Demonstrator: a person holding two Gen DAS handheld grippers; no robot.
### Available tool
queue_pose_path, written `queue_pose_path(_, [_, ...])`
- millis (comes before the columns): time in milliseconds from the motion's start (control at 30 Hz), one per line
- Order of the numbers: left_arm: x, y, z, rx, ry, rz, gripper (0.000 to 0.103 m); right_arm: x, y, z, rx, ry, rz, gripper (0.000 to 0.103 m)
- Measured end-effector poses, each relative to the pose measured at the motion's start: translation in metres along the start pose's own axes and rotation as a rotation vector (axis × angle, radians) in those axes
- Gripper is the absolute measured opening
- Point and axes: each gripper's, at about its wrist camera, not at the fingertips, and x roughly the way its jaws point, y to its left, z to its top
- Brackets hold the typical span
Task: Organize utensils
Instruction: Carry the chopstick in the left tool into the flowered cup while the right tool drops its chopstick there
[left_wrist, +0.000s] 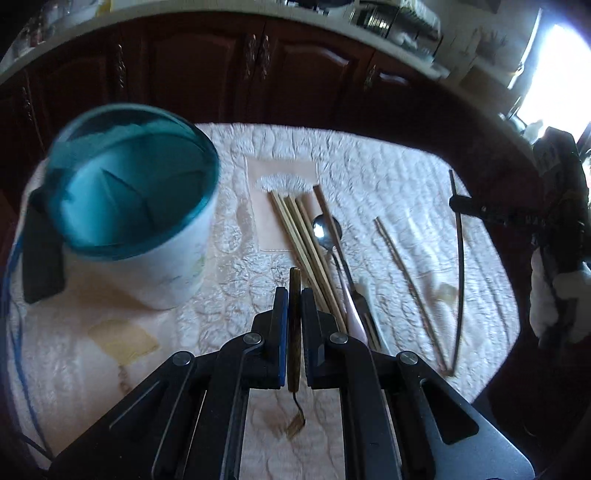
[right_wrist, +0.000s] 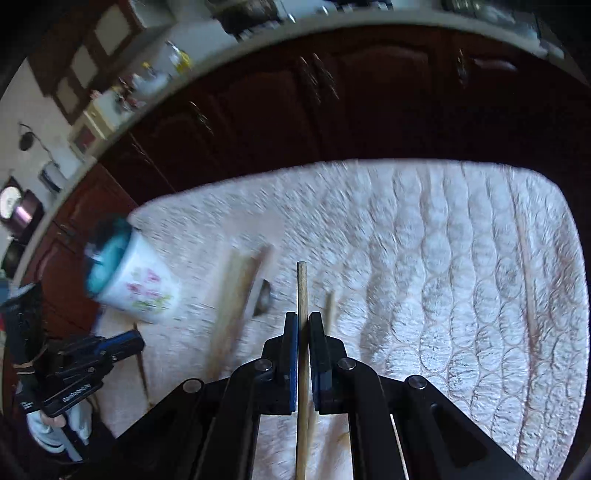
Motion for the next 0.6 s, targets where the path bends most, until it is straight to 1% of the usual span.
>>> queue_pose_path(200, [-0.045, 0.008, -0.005, -0.014, -0.071, -0.003, 0.006, -0.045, 0.035, 0.007, -0.061, -0.086, 0.054, 0.005])
queue_pose_path(333, [-0.076, 0.015, -0.002, -0.034, -0.121, -0.003, 0.006, -0.063, 0.058, 0.019, -0.094, -0.136, 0.083, 0.005])
queue_pose_path(467, [-0.112, 0.023, 0.012, -0.045, -0.183, -0.002, 0.006, -0.073, 0.082, 0.036, -0.111, -0.181, 0.136, 0.005])
queue_pose_path(533, [-0.130, 0.029, 0.024, -0.049, -0.220, 0.011, 0.005, -0.081, 0.100, 0.048, -0.126, -0.212, 0.169, 0.005])
queue_pose_path(600, [-0.146, 0.035, 0.038, -0.047, -0.267, 0.040, 0.005, -0.086, 0.116, 0.060, -0.144, -0.243, 0.192, 0.005])
